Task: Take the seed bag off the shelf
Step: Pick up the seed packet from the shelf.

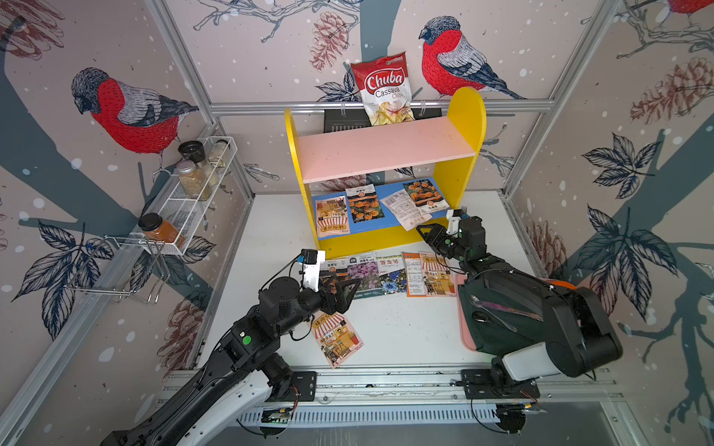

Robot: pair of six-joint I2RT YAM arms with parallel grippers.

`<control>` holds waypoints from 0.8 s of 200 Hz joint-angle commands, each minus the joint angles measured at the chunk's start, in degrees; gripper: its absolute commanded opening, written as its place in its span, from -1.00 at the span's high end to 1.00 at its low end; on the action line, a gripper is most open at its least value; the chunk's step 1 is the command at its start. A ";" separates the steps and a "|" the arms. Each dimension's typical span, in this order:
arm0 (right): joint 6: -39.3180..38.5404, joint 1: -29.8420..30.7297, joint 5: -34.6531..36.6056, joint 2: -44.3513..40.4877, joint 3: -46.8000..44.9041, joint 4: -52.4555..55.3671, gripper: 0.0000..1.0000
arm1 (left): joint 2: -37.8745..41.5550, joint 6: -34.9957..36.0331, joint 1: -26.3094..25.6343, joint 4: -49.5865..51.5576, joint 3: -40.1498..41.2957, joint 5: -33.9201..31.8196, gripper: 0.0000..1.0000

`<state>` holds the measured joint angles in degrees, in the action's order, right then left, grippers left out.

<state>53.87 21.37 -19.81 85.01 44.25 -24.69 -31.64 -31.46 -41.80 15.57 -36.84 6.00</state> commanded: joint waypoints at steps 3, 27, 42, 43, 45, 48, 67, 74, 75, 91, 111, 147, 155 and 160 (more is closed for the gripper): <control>4.45 0.78 1.33 1.67 -0.18 -8.53 0.03 | 0.61 0.44 0.14 -1.88 0.27 0.07 -0.93; 6.16 1.29 1.77 4.02 0.50 -11.14 0.09 | 0.96 0.36 0.14 -1.69 0.53 -0.02 -0.93; 6.89 1.48 2.14 5.28 1.08 -12.20 0.12 | 1.13 0.35 0.14 -1.61 0.57 0.00 -0.93; 6.92 1.48 2.10 5.44 1.09 -12.34 0.12 | 1.13 0.35 0.14 -1.65 0.55 -0.01 -0.93; 7.01 1.49 2.11 5.61 1.14 -12.50 0.13 | 1.09 0.35 0.14 -1.65 0.63 -0.02 -0.93; 7.22 1.45 2.15 5.89 1.21 -12.74 0.13 | 1.13 0.27 0.14 -1.67 0.67 -0.04 -0.93; 8.21 1.49 2.46 7.54 1.80 -14.00 0.17 | 1.31 0.32 0.14 -1.67 0.65 -0.07 -0.93; 8.63 1.47 2.41 8.16 2.05 -14.51 0.19 | 1.27 0.30 0.14 -1.62 0.68 -0.04 -0.93; 8.67 1.43 2.41 8.24 2.10 -14.60 0.19 | 1.29 0.28 0.14 -1.61 0.74 -0.03 -0.93; 9.54 1.31 2.46 9.56 2.41 -15.87 0.23 | 1.31 0.39 0.14 -1.58 0.72 -0.11 -0.93; 10.44 1.39 2.50 11.03 2.76 -17.06 0.28 | 1.49 0.44 0.14 -1.33 0.68 -0.19 -0.93; 11.54 1.06 2.25 12.98 3.29 -18.85 0.40 | 2.02 0.28 0.14 -0.81 0.80 -0.46 -0.93; 11.68 1.10 2.39 13.18 3.47 -19.15 0.42 | 2.10 0.22 0.14 -0.79 0.76 -0.47 -0.93; 11.74 1.09 2.28 13.41 3.49 -19.24 0.44 | 2.19 0.18 0.14 -0.80 0.80 -0.46 -0.93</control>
<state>64.62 22.50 -17.74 97.65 47.09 -40.27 -29.67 -31.48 -41.80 15.73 -36.14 5.93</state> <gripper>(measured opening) 0.296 0.964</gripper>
